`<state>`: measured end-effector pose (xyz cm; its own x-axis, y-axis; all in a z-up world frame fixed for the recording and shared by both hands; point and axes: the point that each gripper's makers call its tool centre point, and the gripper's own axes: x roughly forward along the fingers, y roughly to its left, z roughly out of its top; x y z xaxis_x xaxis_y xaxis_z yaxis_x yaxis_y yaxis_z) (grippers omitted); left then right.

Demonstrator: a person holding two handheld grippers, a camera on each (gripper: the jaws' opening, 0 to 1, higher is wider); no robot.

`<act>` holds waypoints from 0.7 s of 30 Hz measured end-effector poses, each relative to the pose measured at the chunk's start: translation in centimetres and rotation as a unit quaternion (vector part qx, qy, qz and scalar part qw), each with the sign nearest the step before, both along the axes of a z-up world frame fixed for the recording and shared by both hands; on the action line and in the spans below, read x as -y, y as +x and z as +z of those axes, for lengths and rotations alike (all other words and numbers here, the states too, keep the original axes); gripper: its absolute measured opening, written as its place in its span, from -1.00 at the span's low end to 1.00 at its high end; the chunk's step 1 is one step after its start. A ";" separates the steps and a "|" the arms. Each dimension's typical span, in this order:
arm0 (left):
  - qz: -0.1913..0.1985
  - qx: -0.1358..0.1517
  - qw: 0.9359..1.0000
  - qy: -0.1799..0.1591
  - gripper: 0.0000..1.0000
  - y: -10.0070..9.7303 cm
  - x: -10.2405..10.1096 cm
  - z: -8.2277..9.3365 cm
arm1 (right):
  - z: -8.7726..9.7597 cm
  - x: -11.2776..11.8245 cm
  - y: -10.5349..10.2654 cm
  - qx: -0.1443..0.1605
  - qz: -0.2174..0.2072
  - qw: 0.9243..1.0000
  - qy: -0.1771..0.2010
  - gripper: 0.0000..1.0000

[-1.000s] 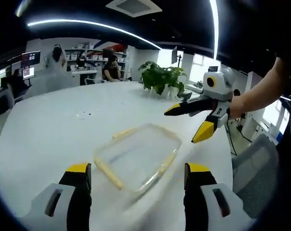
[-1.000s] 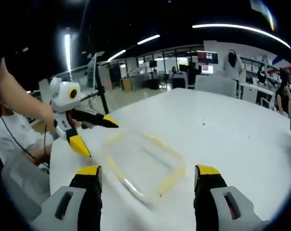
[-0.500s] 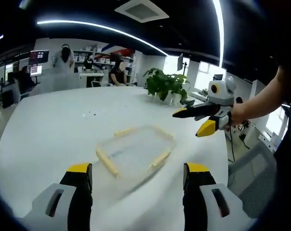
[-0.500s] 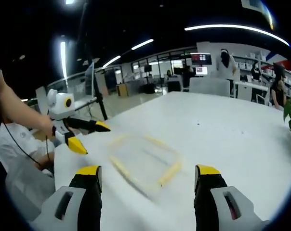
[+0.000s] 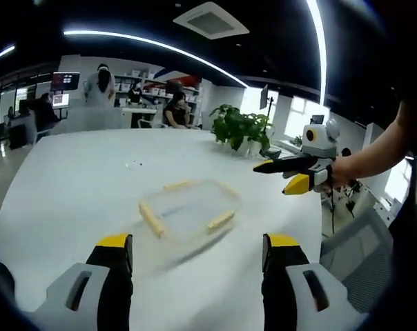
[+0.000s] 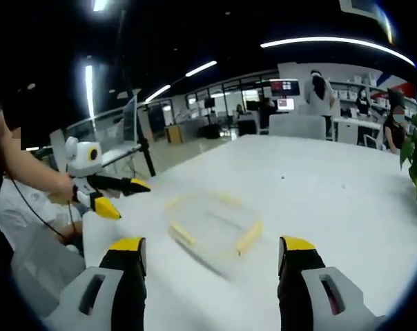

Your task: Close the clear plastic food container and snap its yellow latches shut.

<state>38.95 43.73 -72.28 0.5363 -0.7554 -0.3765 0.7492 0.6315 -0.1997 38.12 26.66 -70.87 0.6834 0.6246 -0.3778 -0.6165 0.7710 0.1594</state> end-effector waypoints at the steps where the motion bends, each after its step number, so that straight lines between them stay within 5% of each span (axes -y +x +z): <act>1: 0.005 0.000 1.000 -0.005 0.53 -0.2 -0.1 0.1 | 0.0 0.0 -0.2 -0.001 0.000 1.000 0.001 0.58; 21: 0.048 0.020 0.998 -0.017 0.49 -3.8 -2.3 1.1 | 0.7 1.0 -4.4 0.007 -0.034 0.999 0.024 0.61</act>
